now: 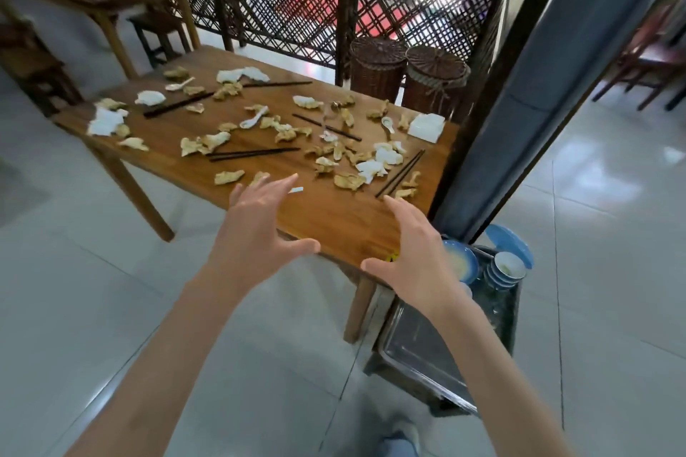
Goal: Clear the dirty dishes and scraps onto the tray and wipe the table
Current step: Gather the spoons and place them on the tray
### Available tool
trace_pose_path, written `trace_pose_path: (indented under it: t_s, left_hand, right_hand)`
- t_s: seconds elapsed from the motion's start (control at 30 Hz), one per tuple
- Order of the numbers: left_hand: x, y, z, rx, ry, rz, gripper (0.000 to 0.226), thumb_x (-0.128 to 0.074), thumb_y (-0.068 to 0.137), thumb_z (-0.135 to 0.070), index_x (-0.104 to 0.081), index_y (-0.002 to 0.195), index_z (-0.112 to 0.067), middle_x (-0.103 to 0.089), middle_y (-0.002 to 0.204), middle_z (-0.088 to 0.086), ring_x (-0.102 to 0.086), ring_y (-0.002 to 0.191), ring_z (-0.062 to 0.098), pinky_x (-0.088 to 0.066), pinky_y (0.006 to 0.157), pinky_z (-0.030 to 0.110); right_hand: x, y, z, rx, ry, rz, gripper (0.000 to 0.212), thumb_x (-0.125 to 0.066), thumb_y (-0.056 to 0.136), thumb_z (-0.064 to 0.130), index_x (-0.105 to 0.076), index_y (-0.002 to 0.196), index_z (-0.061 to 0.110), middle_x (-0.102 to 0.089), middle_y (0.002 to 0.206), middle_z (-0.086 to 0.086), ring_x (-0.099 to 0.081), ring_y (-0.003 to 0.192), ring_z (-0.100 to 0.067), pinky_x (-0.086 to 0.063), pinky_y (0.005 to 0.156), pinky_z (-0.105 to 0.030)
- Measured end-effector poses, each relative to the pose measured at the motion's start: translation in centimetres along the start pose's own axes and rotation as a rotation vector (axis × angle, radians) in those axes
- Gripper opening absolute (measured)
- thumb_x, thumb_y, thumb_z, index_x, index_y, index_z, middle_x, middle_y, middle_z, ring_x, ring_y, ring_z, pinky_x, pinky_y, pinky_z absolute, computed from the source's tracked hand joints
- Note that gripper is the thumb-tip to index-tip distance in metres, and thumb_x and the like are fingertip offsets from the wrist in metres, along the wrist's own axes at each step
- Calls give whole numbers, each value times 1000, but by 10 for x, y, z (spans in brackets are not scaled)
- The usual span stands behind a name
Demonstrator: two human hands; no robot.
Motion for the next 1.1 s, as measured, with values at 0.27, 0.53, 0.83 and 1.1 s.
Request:
trace_pose_path:
  t_s: [0.27,0.53,0.83,1.1]
  left_hand:
    - [37,32,74,100,19,-68,93,-79,66,-47,-34,144,-22,-41,145,0,-23,141,16,-10,117,44]
    - [27,125,136,144,77,-74,92,-76,67,-50,-34,144,-21,-40,147,2,-25,140,19,-8,114,41]
    - [13,203,216,356,69,-42,91,-77,67,-50,-34,143,-26,-38,148,1,-23,140,19,-12,115,46]
    - [0,227,305,449,41,36,92,-77,65,-52,-38,142,-22,-43,144,2,-27,137,22,-23,112,52]
  right_hand:
    - [-32,65,43,71,-54,63,99,-82,68,33,-22,146,29,-26,152,8,-27,138,-12,-21,99,-19]
    - [-85,182,64,64,-46,92,97,-84,66,32,-26,144,33,-30,150,9,-31,137,-15,-33,105,-32]
    - [-149,318,74,90,-44,300,92,-80,70,30,-26,145,29,-28,151,7,-32,136,-16,-36,103,-30]
    - [-214,378,90,37,-77,472,87,-79,72,26,-30,144,26,-36,147,7,-38,131,-16,-37,100,-28]
Point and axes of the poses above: each hand's wrist, its own y-axis towards the middle knuckle, its own x-axis out of the back of the hand, z = x × y, the point moved 1 cm from there along y, towards the middle knuckle
